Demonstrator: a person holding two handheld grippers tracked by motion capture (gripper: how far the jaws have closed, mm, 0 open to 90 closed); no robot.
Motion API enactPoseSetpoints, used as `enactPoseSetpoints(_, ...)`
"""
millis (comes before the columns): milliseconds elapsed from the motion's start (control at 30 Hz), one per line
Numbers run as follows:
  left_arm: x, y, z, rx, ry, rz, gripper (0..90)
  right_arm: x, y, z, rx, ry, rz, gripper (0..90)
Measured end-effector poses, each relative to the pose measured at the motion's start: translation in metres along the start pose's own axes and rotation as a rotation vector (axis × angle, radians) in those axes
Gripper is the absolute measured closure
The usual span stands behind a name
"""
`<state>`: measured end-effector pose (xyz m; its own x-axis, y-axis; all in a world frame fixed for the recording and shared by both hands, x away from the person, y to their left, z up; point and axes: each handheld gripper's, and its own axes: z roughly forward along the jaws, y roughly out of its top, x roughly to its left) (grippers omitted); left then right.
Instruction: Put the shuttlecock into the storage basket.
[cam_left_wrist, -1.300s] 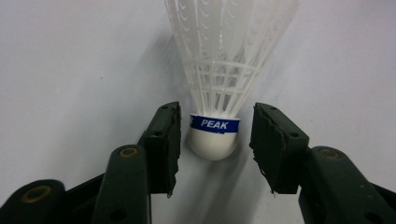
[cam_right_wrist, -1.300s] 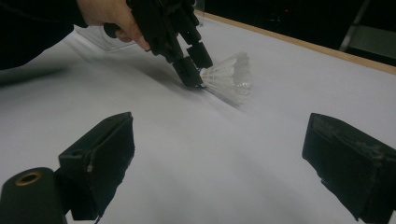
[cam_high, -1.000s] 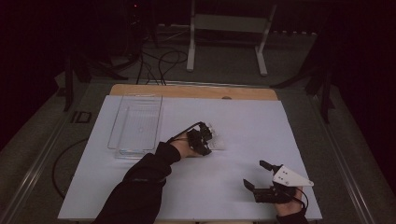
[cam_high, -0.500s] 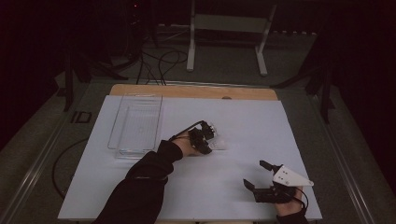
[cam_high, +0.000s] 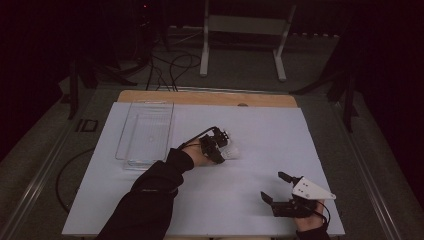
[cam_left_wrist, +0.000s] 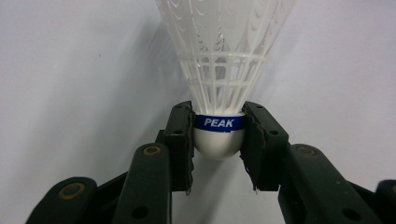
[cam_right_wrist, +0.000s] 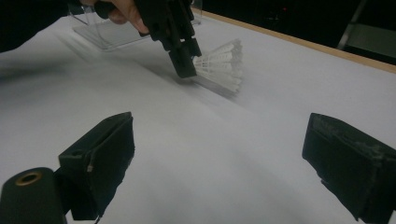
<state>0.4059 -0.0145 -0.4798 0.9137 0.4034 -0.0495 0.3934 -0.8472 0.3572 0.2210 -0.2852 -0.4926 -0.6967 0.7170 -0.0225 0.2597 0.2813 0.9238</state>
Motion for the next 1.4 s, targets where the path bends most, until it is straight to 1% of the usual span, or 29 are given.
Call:
enactPoseSetpoints(33, 0.0, 0.0, -0.002, 0.001, -0.004, -0.01, 65.9, 0.0, 0.0, 0.0, -0.001, 0.0, 0.001, 9.2)
enactPoseSetpoints(133, 0.002, -0.002, -0.007, 0.015, 0.004, -0.038, 65.9, 0.0, 0.0, 0.0, -0.001, -0.001, 0.001, 9.2)
enactPoseSetpoints(200, 0.002, -0.002, -0.011, 0.018, -0.002, -0.049, 65.9, 0.0, 0.0, 0.0, -0.002, -0.003, -0.001, 9.2)
enactPoseSetpoints(267, 0.003, -0.003, -0.015, 0.034, -0.028, -0.08, 65.9, 0.0, 0.0, 0.0, -0.001, -0.003, -0.001, 9.2)
enactPoseSetpoints(400, 0.004, -0.006, -0.023, 0.069, -0.03, -0.096, 65.9, 0.0, 0.0, 0.0, 0.003, -0.004, 0.001, 9.2)
enactPoseSetpoints(500, 0.004, -0.008, -0.029, 0.067, -0.038, -0.097, 65.9, 0.001, 0.0, 0.0, 0.004, -0.008, -0.001, 9.2)
enactPoseSetpoints(533, 0.004, -0.009, -0.031, 0.067, -0.041, -0.09, 65.9, 0.001, 0.0, 0.0, 0.003, -0.013, -0.005, 9.2)
enactPoseSetpoints(567, 0.004, -0.009, -0.033, 0.068, -0.041, -0.095, 65.9, 0.001, 0.001, 0.0, 0.001, -0.011, -0.005, 9.2)
enactPoseSetpoints(633, 0.003, -0.01, -0.035, 0.076, -0.045, -0.087, 65.9, 0.001, 0.0, 0.0, 0.003, -0.015, -0.005, 9.2)
enactPoseSetpoints(667, 0.004, -0.011, -0.037, 0.077, -0.053, -0.091, 65.9, 0.001, 0.0, 0.0, 0.005, -0.013, -0.004, 9.2)
enactPoseSetpoints(733, 0.003, -0.012, -0.04, 0.082, -0.048, -0.084, 65.9, 0.001, 0.0, 0.0, 0.004, -0.01, -0.001, 9.2)
enactPoseSetpoints(767, 0.003, -0.012, -0.042, 0.079, -0.053, -0.088, 65.9, 0.001, 0.0, 0.0, 0.005, -0.009, -0.002, 9.2)
enactPoseSetpoints(900, 0.002, -0.014, -0.05, 0.077, -0.054, -0.08, 65.9, 0.001, 0.0, 0.001, 0.005, -0.008, -0.001, 9.2)
enactPoseSetpoints(967, 0.001, -0.014, -0.054, 0.074, -0.051, -0.074, 65.9, 0.001, 0.0, 0.001, 0.006, -0.007, 0.0, 9.2)
enactPoseSetpoints(1033, 0.0, -0.015, -0.057, 0.071, -0.06, -0.07, 65.9, 0.001, 0.0, 0.001, 0.005, -0.006, -0.003, 9.2)
enactPoseSetpoints(1067, -0.001, -0.016, -0.059, 0.075, -0.054, -0.065, 65.9, 0.001, 0.0, 0.0, 0.004, -0.006, -0.002, 9.2)
enactPoseSetpoints(1100, -0.001, -0.016, -0.06, 0.073, -0.058, -0.061, 65.9, 0.001, 0.0, 0.0, 0.003, -0.012, -0.005, 9.2)
enactPoseSetpoints(1133, -0.002, -0.016, -0.062, 0.072, -0.06, -0.062, 65.9, 0.0, 0.0, 0.0, 0.002, -0.011, -0.005, 9.2)
enactPoseSetpoints(1167, -0.003, -0.017, -0.063, 0.074, -0.059, -0.054, 65.9, 0.0, 0.0, 0.0, -0.001, -0.011, -0.001, 9.2)
enactPoseSetpoints(1267, -0.004, -0.018, -0.068, 0.077, -0.063, -0.047, 65.9, 0.0, 0.0, 0.0, 0.002, -0.01, 0.002, 9.2)
enactPoseSetpoints(1333, -0.004, -0.019, -0.07, 0.082, -0.06, -0.047, 65.9, 0.001, 0.0, 0.0, 0.002, -0.01, 0.002, 9.2)
enactPoseSetpoints(1367, -0.003, -0.021, -0.074, 0.077, -0.07, -0.063, 65.9, 0.001, 0.0, 0.0, 0.003, -0.007, 0.0, 9.2)
enactPoseSetpoints(1400, -0.002, -0.021, -0.075, 0.079, -0.07, -0.064, 65.9, 0.001, 0.0, 0.0, 0.004, -0.007, 0.0, 9.2)
